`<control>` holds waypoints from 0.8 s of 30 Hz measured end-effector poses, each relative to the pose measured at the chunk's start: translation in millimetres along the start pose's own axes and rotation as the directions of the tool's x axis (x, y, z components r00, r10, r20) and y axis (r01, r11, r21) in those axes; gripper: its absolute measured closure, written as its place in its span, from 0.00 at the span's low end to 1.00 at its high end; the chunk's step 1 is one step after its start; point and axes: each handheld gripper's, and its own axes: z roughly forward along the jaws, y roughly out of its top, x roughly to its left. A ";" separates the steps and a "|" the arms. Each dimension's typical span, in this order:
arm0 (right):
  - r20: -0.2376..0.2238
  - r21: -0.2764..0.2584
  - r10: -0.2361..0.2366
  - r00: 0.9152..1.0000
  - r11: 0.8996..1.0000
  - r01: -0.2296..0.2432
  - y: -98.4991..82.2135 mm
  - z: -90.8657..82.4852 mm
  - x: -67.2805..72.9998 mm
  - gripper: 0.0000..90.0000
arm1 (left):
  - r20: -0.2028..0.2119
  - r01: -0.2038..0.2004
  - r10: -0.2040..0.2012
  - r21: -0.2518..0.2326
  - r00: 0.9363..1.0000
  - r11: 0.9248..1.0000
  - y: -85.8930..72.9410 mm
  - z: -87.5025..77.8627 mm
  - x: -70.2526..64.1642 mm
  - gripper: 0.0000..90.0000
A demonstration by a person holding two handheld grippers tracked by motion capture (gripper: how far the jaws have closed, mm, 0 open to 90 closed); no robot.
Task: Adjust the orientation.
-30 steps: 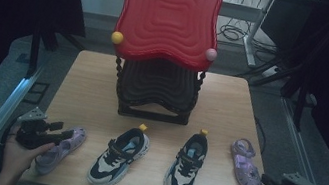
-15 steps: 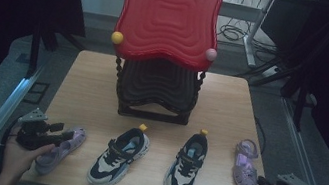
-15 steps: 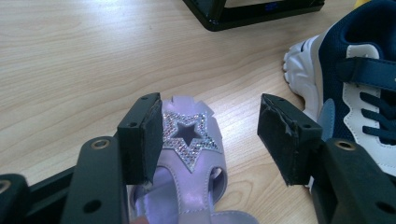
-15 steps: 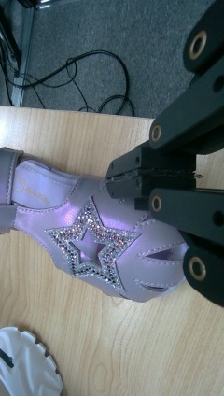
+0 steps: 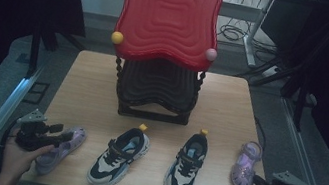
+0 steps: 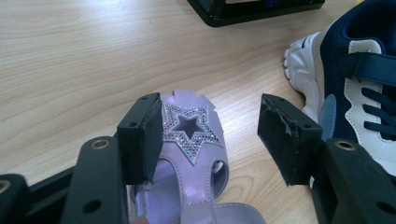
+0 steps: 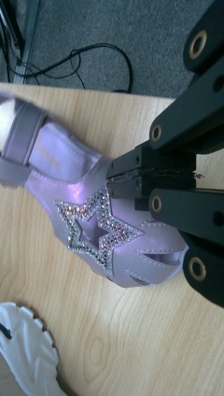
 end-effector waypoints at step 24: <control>-0.074 0.011 -0.069 0.995 0.997 0.070 12.0 11.2 27.2 0.99 | 0.000 0.010 -0.010 0.012 1.000 1.000 -4.1 2.2 2.3 0.44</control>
